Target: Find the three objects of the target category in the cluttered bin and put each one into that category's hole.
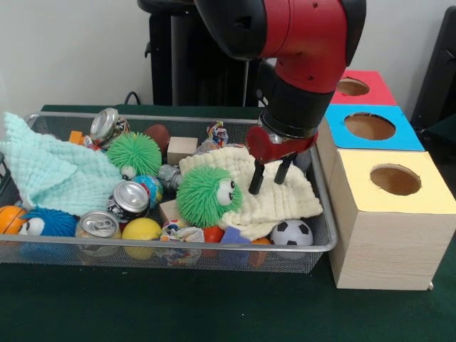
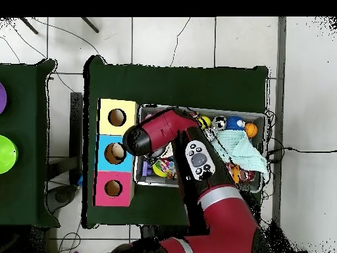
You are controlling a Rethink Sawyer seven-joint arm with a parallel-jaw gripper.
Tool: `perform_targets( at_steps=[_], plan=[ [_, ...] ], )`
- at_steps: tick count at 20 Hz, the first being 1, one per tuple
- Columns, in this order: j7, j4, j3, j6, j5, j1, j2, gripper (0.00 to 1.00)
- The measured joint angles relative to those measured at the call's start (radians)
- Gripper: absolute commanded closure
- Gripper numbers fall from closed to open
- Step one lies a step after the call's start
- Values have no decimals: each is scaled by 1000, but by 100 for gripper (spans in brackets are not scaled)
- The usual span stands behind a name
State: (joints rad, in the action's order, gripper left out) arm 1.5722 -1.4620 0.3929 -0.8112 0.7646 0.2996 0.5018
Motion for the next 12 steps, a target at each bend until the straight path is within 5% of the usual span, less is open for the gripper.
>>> perform_targets(
  at_steps=[12],
  plan=[
    [0, 111, -1, -99, 0, -9, -92, 0]
  ],
)
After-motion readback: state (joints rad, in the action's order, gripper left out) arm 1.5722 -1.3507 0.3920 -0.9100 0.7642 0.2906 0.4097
